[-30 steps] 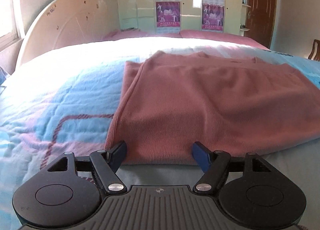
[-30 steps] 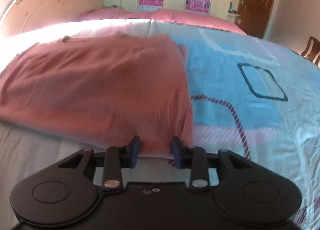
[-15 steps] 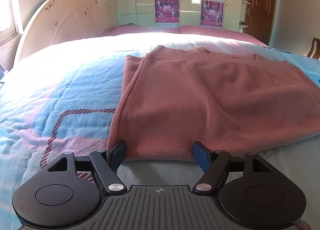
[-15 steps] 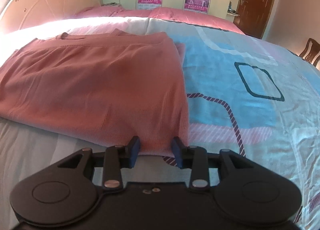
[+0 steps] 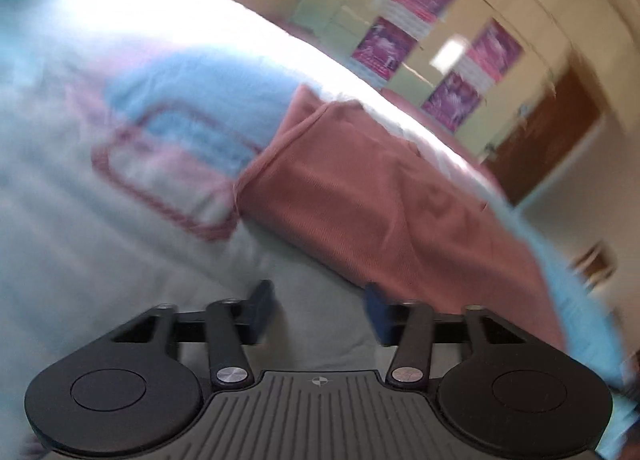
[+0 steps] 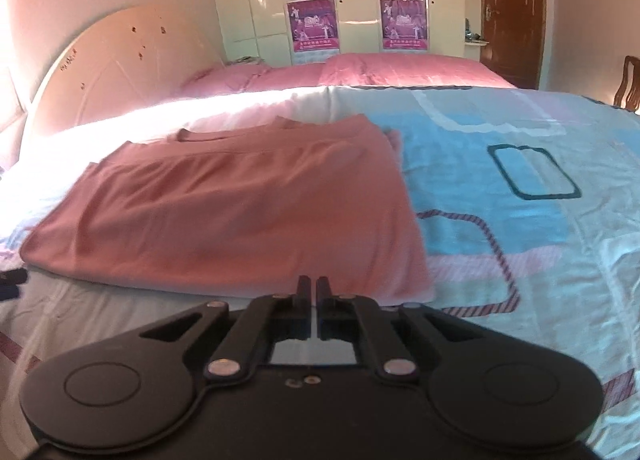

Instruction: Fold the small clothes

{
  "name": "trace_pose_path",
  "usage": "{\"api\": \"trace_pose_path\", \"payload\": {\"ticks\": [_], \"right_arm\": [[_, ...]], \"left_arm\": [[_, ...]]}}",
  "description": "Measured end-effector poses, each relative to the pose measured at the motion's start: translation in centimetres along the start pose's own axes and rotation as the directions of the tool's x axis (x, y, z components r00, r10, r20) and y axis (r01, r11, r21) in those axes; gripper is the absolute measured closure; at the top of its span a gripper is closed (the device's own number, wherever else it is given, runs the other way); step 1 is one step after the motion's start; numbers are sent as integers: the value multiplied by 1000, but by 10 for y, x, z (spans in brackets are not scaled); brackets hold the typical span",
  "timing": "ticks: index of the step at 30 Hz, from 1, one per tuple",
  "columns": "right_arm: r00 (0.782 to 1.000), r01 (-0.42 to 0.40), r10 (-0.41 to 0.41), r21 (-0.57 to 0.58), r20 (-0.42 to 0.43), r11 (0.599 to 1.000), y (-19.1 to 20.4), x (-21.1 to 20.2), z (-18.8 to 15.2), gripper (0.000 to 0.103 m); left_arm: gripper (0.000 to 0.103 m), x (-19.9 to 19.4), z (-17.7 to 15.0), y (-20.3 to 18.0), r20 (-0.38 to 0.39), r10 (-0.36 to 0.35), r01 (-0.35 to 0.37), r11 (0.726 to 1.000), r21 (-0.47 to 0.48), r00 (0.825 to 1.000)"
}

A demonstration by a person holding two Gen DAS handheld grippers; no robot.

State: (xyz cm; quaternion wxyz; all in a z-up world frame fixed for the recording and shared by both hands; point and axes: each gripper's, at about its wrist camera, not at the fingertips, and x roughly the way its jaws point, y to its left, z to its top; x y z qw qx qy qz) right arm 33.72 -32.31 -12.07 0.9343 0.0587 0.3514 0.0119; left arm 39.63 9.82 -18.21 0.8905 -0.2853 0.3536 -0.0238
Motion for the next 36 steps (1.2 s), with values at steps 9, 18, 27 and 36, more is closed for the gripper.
{"api": "trace_pose_path", "payload": {"ticks": [9,18,27,36], "right_arm": [[996,-88,88,54,8,995,36,35,25,102],[972,-236,236,45,-2,971,93,114,74,102],[973,-205,209,41,-99,978,110,154,66,103],[974,-199,202,37,-107,979,109,157,67,103]], "left_arm": [[56,39,15,18,91,-60,79,972,-220,994],[75,89,47,11,138,-56,89,965,-246,989],[91,106,49,18,142,-74,114,949,-295,987],[91,98,47,15,165,-88,132,952,-276,982]]}}
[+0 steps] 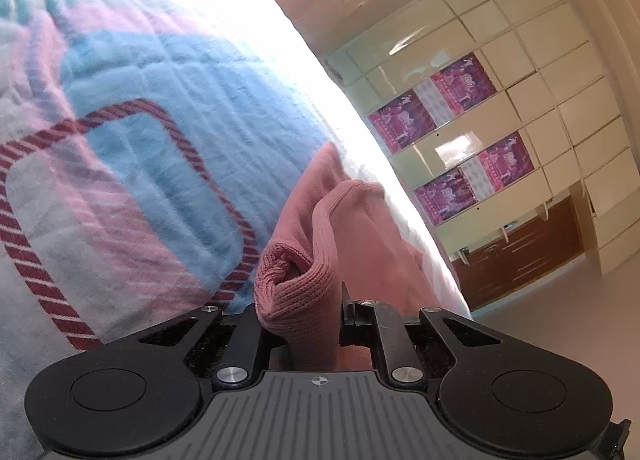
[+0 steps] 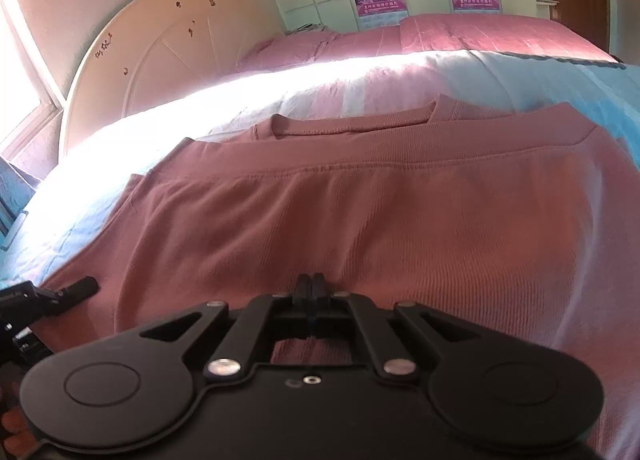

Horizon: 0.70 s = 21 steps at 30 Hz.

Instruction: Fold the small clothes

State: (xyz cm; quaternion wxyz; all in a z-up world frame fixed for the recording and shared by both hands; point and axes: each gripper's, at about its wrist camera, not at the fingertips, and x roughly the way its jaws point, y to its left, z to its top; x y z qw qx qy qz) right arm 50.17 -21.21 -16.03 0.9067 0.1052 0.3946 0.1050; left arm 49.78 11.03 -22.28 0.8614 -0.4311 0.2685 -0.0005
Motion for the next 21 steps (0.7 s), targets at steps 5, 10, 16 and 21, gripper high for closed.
{"api": "trace_pose_path", "payload": {"ticks": [5,10,16,21], "right_arm": [[1000,11,-12,-14,-6,1000,4,3,2,103],[998,-37,31,101,56,994,-20,-18,10,100],[977,-46,-16,282,214,958,-103,-92,17,100],[959,-37,-84,414,271,910,-179,-146,3,94]], "left_arm": [[91,-9,2,-37,-1,-28,28,992,120,1000],[91,-7,-11,-125,-38,-84,92,933,348,996],[91,12,-66,-236,-196,-157,239,811,533,968],[89,45,-158,-303,-388,-107,338,728,596,915]]}}
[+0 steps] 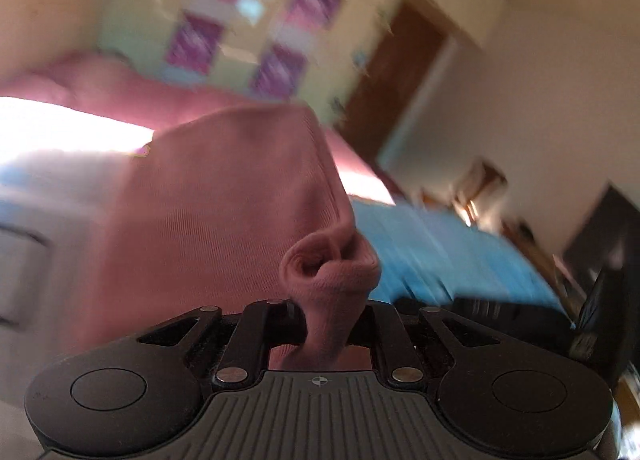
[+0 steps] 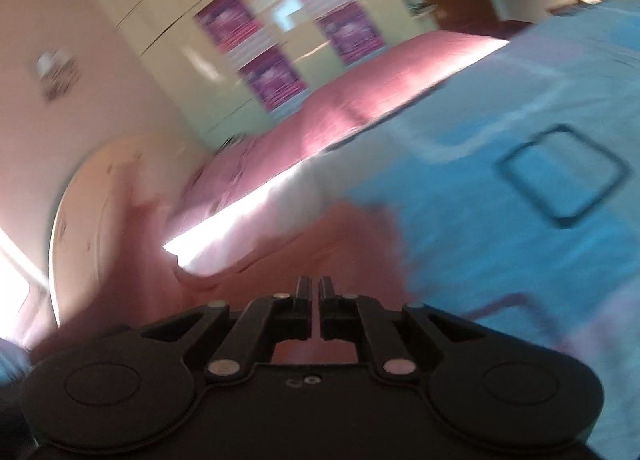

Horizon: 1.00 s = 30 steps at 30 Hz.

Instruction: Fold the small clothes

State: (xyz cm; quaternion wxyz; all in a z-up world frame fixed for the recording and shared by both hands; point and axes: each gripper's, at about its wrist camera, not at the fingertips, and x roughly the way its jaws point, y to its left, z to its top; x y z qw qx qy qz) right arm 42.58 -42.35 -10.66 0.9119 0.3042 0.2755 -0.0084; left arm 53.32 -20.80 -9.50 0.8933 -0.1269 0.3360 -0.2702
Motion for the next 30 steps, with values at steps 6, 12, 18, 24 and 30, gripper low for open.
{"api": "trace_pose_path", "payload": {"ticks": [6,12,18,24,30], "right_arm": [[999,30,-30,-1,-28,1000,-50,-26,0,55],[978,-90,91,15,-189,996,-53,-8,-11,63],[962,-93,69,-81,-263,992,-34,12,-24,56],[953,-99,47,-158,-300,983,-20,56,-12,68],[953,-98,-28,-394,-301,914,14,65,1,94]], "left_arm": [[59,13,-18,-35,-131,-2,15,995,99,991],[59,-41,15,60,-17,240,-239,969,61,971],[59,-40,15,112,-36,228,-228,974,14,973],[59,-9,-6,114,-56,199,-200,980,-2,978],[59,2,-13,118,-67,162,-164,986,-27,985]]}}
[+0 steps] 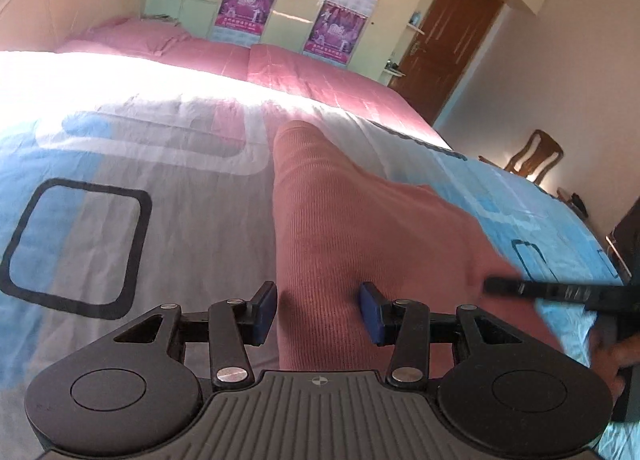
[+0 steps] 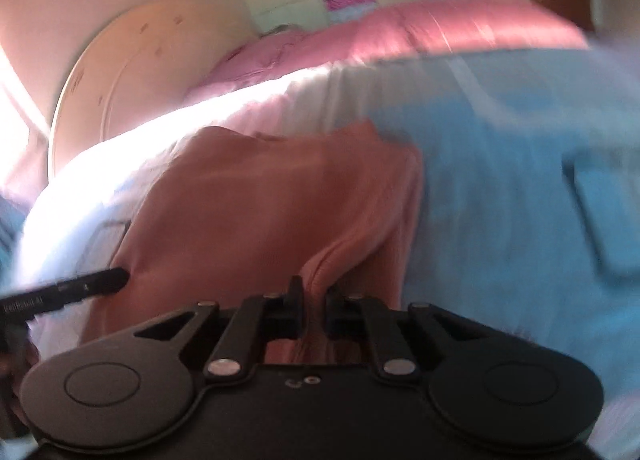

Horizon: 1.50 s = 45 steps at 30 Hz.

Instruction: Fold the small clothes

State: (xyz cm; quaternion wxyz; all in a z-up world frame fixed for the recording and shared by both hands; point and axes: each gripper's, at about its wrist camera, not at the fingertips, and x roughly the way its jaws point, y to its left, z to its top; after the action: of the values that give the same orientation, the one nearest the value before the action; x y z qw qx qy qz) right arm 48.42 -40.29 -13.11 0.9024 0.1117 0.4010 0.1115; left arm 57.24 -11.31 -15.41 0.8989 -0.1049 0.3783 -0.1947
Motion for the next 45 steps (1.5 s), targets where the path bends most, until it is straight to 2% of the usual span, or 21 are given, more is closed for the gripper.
{"api": "trace_pose_path", "payload": {"ticks": [2,5,7,9,14,15,16,17,19,21,24,27,30,32,34,35,37,40,42,44,45], "right_arm": [[999,28,-24,-81,43,996,8,-15,12,94],[996,36,-26,-107,88,994,3,-31,25,94],[999,32,-31,-60,7,998,-14,-11,20,93],[994,4,-6,-22,-109,1000,-29,21,7,93],[999,17,-17,-5,-46,1000,-25,-2,3,69],[999,16,-17,-8,-46,1000,-24,-6,1,73],[998,23,-24,-16,-51,1000,-25,-5,-5,88],[994,69,-72,-40,-84,997,-27,3,-12,88],[996,71,-70,18,-55,997,-35,0,-15,85],[991,132,-132,2,24,991,-27,-14,-8,83],[986,115,-111,-28,129,993,-18,-22,13,87],[988,115,-107,-60,114,992,-14,5,38,91],[989,144,-145,-58,-5,988,-26,58,53,99],[988,155,-154,-31,16,987,-36,67,54,99],[985,174,-174,-29,7,984,-31,62,54,97],[982,191,-190,-48,9,981,-26,58,53,93],[978,205,-202,-62,57,977,-17,47,52,73],[983,152,-145,-54,111,987,-3,53,63,77],[986,126,-118,-59,119,990,2,65,68,79],[985,171,-170,-55,15,984,-4,96,72,81],[984,176,-174,-72,34,982,-2,94,72,81]], "left_arm": [[59,-2,0,-5,-4,-21,21,1000,4,1000],[59,0,-3,-12,-10,-42,42,999,-4,999],[54,11,-9,-17,-41,30,-27,998,56,999],[53,10,-9,-14,-56,15,-13,999,46,998],[52,-1,-8,-10,-60,13,-8,997,80,998],[52,2,-10,-11,-70,23,-17,996,88,997],[48,5,-12,-12,-77,33,-26,995,97,996],[47,9,-12,-14,-83,42,-33,994,103,996],[47,4,-6,-18,-61,43,-36,992,118,997],[47,-6,3,-22,17,12,-15,988,154,1000],[47,7,29,-31,47,-61,52,981,186,997],[47,48,59,-38,15,-100,95,975,199,995],[49,102,76,-28,-65,-100,109,981,160,993],[50,108,83,-29,-91,-112,124,982,140,990],[50,95,83,-34,-67,-106,117,977,176,992],[50,87,81,-33,-44,-108,114,978,175,993],[50,80,81,-30,14,-88,84,981,175,996],[50,100,90,-26,-7,-65,65,985,162,998],[51,128,86,-19,-86,-8,24,981,193,996],[51,125,89,-24,-74,9,7,975,222,997],[51,119,91,-29,-55,15,-1,970,244,998]]}}
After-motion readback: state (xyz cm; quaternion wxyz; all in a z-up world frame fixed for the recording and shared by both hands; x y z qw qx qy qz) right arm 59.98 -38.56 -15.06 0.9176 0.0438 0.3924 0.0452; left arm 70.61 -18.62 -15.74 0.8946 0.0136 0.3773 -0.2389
